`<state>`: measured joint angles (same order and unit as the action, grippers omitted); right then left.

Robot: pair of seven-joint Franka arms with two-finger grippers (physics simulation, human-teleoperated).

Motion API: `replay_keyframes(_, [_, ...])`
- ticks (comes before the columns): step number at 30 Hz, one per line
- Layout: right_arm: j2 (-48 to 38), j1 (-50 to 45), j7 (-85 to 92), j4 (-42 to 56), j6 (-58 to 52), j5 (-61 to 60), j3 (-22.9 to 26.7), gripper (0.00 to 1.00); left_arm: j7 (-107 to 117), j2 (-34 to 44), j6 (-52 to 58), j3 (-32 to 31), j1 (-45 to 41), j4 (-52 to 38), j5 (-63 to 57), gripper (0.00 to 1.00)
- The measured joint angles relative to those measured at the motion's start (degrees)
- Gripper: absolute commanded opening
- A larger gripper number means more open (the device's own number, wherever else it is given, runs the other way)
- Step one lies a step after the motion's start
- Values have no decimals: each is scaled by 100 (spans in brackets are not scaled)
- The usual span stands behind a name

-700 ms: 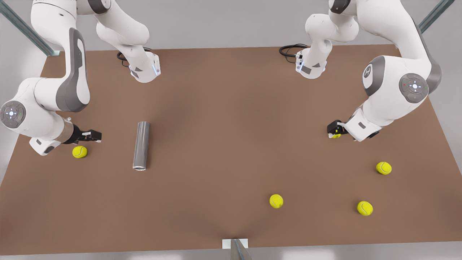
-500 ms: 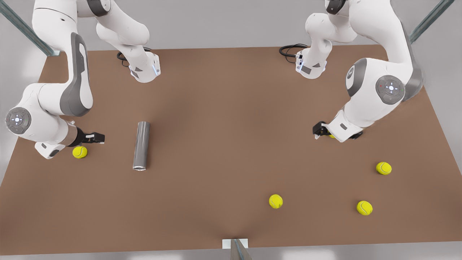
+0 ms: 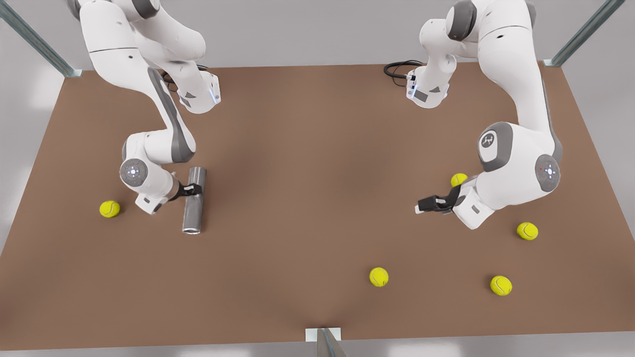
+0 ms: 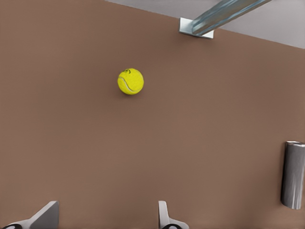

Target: Put the tennis tube upright

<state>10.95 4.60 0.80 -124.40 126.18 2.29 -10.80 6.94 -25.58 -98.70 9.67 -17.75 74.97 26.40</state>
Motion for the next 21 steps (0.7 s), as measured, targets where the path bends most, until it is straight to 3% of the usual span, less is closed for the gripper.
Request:
replay_keyframes(6, [189,354,78,-298,767,-603,-10,100,8,-61,0,8,1,26,-1,99])
replay_keyframes(21, [555,261,-9,-1032,1768,-536,-19,100,9,10,440,26,114,26,-466,99])
